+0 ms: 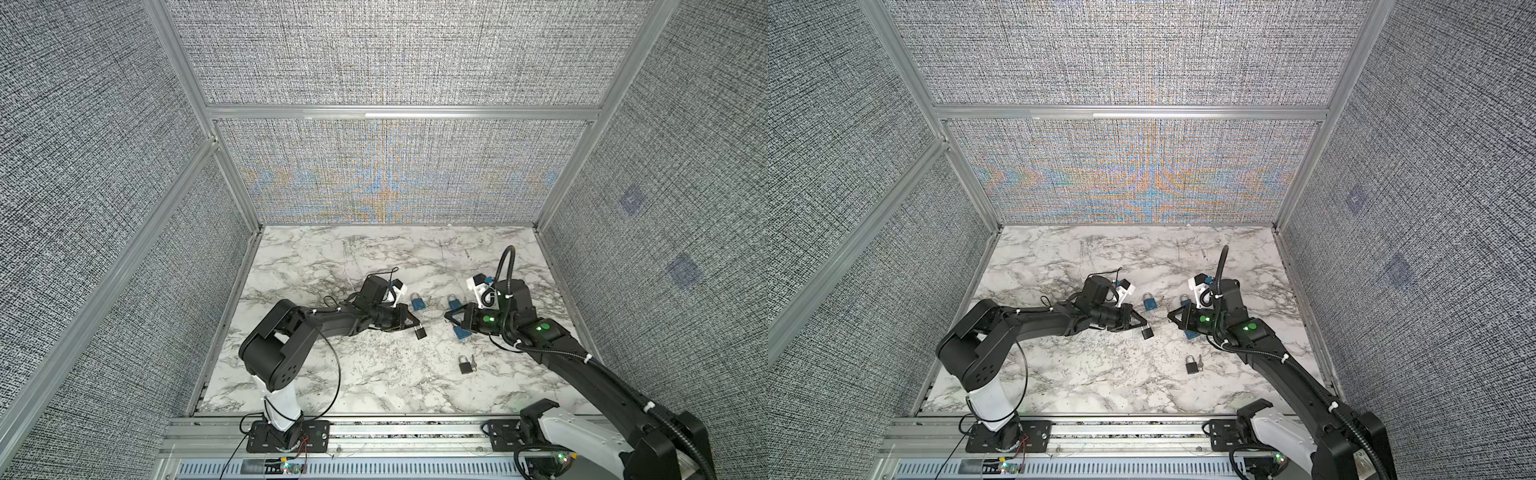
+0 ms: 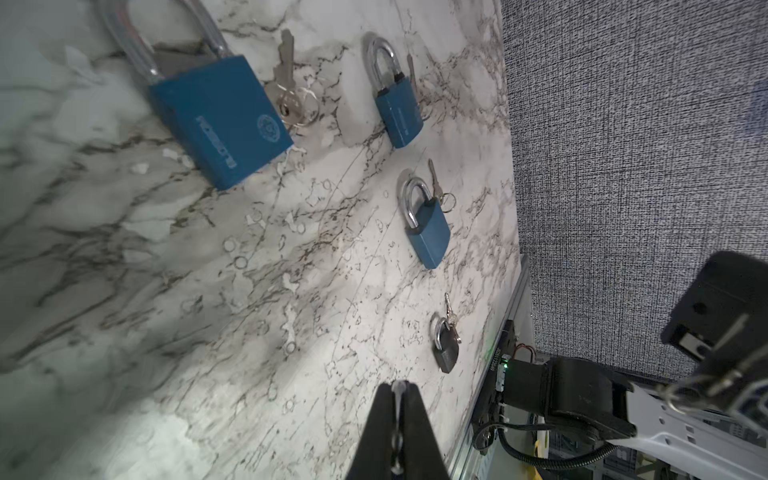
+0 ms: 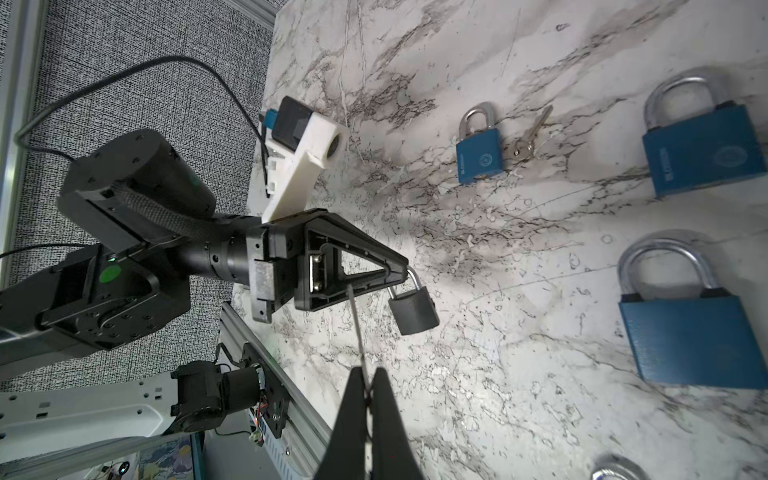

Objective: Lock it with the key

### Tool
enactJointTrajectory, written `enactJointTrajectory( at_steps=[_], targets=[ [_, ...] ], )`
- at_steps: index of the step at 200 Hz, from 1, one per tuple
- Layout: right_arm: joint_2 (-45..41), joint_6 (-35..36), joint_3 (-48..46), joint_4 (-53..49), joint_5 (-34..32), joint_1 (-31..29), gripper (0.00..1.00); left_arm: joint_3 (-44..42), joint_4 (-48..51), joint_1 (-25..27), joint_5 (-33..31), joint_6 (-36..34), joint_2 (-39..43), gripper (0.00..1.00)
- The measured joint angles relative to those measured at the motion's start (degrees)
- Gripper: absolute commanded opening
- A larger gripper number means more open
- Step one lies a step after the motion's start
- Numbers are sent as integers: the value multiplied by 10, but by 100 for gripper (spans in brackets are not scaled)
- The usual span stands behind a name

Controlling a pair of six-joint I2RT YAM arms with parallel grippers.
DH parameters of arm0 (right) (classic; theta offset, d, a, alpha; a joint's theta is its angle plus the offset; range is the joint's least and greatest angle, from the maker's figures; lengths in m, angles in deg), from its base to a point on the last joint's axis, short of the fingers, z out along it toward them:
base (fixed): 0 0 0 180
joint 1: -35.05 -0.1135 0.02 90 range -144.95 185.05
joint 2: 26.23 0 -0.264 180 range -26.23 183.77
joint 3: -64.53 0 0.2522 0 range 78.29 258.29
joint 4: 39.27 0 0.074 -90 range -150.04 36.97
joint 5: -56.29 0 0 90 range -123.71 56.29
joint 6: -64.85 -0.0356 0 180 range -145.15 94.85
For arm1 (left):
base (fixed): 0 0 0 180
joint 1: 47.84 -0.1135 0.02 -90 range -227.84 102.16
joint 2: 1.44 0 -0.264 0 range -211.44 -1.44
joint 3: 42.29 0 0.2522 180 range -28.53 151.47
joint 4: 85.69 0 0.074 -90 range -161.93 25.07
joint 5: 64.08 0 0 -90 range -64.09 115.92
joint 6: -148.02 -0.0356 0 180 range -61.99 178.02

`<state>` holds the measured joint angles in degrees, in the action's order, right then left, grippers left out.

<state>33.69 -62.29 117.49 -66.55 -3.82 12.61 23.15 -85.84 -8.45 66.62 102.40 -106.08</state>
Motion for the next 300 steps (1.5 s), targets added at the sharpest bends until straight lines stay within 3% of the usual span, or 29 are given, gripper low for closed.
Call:
enactJointTrajectory(
  at_steps=[57,91,114,191,238,300],
  targets=[
    [18,10,-2,0,2,0,0,25,23,14,-1,-3,-52,0],
    [33,10,-3,1,7,0,0,35,35,15,-3,-6,-66,19],
    [37,11,-3,1,7,0,0,42,42,17,-10,-9,-71,26],
    [54,15,-6,-9,-33,-6,0,47,87,17,-65,-26,-61,29],
    [101,14,-10,-12,-79,-50,0,19,99,10,-114,-29,-5,29],
    [209,8,-2,26,-119,-95,0,-46,102,-4,-205,-50,145,29]
  ],
)
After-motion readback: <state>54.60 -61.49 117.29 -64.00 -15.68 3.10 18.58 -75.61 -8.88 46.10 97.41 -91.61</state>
